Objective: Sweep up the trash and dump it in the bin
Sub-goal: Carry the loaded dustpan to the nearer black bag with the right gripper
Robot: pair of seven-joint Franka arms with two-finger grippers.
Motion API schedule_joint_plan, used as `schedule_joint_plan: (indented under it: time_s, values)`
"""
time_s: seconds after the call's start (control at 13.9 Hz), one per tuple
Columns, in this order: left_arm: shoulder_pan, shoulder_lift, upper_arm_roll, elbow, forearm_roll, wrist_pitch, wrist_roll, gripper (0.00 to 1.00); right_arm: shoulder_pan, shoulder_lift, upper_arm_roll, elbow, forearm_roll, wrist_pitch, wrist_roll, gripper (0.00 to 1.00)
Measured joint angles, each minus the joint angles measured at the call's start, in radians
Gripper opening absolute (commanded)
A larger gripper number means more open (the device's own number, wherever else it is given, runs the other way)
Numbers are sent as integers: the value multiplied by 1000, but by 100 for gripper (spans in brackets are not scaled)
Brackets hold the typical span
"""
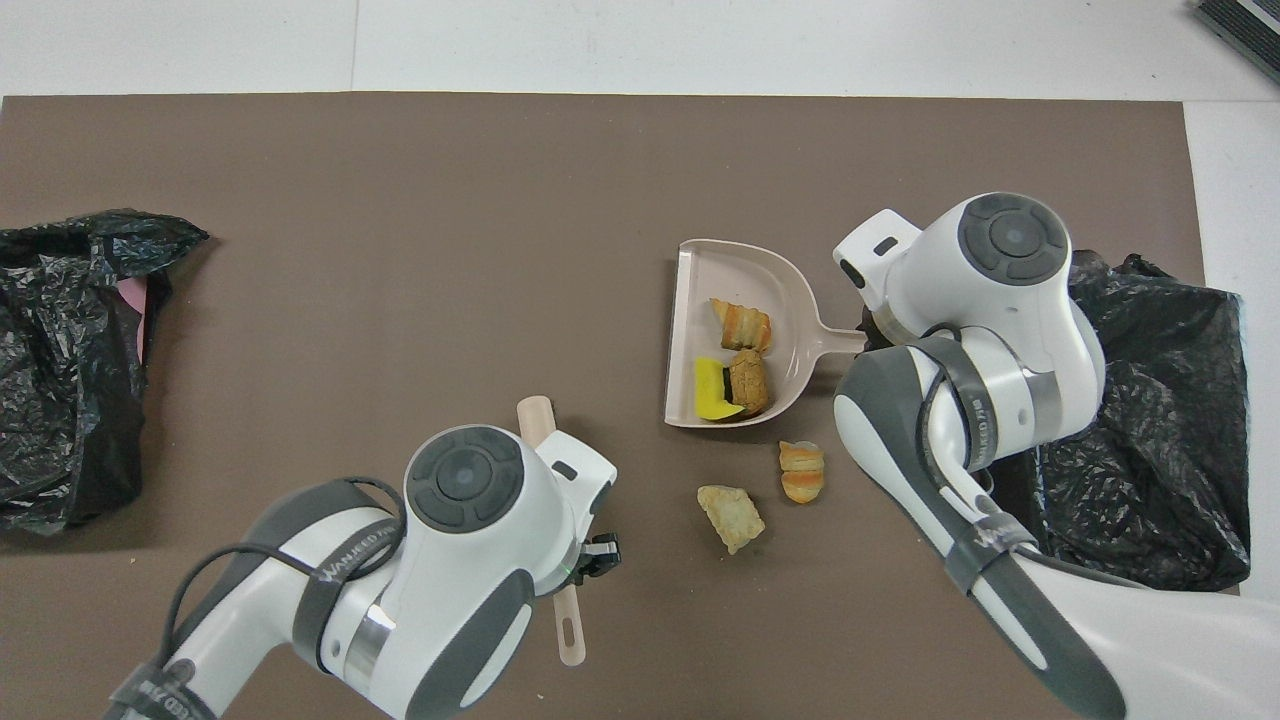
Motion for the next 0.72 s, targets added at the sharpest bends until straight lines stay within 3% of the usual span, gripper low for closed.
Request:
schedule_joint_plan:
  time_s: [0.29,0.36,0.43,0.72]
  values:
    - [-139,-34,-6,-166,2,204,-58,0,-132,-137,-1,-2,0,-167,-179,0]
    - [-140,-50,-5,-202,2,230,-58,39,-163,-175,-1,-4,0,-212,-214,0]
    - [-139,-65,0,-222,3,240,-58,99,-197,-213,-1,-9,0,-248,-247,0]
    - [-126,-91,12,-227,3,248,-58,100,-378,-304,-3,-42,-44,-276,-427,0]
